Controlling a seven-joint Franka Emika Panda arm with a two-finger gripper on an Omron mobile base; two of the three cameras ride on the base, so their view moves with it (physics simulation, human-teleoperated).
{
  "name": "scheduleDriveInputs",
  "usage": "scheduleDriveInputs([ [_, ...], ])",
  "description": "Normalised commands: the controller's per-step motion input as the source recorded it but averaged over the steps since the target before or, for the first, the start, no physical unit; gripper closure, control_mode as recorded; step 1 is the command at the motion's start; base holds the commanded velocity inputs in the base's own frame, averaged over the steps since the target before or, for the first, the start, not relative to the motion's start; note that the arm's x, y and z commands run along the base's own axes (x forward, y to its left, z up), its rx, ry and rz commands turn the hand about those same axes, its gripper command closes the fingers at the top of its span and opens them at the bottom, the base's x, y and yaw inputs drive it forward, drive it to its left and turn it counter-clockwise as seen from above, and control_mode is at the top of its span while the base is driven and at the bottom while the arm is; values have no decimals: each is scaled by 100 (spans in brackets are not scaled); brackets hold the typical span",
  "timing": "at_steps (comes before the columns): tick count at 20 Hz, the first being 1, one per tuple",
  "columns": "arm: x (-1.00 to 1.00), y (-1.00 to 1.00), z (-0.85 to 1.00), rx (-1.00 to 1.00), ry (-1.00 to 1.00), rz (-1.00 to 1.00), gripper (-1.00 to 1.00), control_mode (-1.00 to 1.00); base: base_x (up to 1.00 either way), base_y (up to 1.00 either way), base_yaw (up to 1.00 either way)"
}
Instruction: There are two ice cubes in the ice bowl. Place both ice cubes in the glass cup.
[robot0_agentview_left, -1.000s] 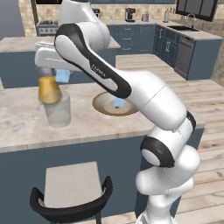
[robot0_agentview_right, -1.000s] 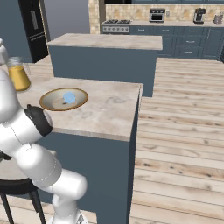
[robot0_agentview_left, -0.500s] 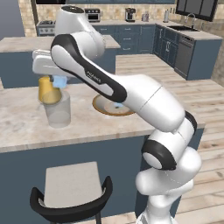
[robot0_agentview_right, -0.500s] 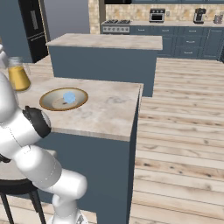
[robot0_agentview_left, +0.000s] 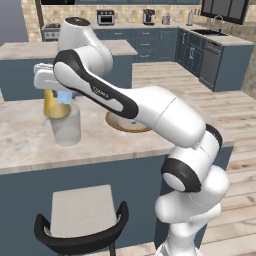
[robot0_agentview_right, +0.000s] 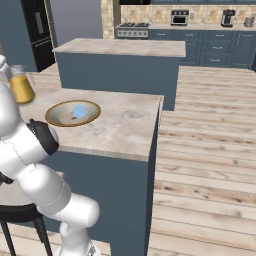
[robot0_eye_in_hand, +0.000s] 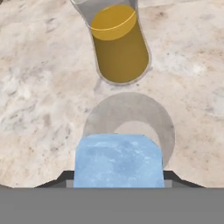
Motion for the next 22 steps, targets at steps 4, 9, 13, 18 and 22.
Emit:
scheduleDriveInputs([
  [4, 23, 13, -8, -5, -1, 0, 100, -100, 0, 0, 0],
  [9, 17, 10, -11, -7, 0, 0, 100, -100, 0, 0, 0],
  [13, 4, 4, -10, -6, 0, 0, 100, -100, 0, 0, 0],
  [18, 1, 0, -10, -5, 0, 0, 100, -100, 0, 0, 0],
  [22, 2, 0, -4, -2, 0, 0, 100, -100, 0, 0, 0],
])
